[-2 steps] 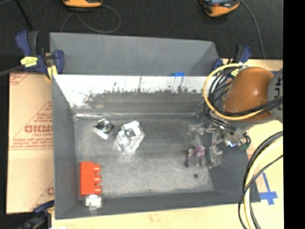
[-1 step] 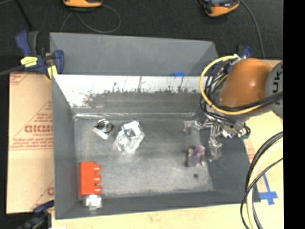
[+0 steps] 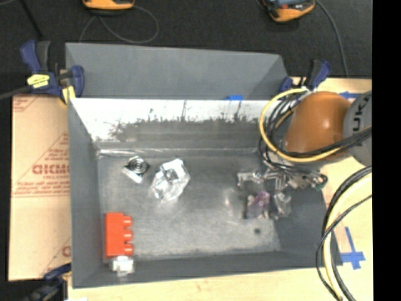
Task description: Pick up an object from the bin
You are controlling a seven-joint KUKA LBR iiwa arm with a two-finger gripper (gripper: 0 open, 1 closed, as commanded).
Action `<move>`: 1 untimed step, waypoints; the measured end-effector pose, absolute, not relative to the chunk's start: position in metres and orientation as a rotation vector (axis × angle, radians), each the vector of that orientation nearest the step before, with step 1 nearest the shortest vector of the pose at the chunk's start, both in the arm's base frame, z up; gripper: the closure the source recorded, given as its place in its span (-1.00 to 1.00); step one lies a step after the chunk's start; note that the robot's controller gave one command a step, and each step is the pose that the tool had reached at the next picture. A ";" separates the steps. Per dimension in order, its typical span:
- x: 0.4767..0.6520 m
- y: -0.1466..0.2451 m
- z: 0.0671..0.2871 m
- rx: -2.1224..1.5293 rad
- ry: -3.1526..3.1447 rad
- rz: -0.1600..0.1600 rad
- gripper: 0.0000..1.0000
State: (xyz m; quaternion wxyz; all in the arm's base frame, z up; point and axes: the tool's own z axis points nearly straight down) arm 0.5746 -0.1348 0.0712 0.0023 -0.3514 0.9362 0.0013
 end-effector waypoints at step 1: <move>0.567 -0.111 0.071 -1.417 2.803 -0.001 -1.00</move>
Offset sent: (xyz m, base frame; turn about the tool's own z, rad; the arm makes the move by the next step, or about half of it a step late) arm -0.0089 0.0251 -0.0012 -0.2198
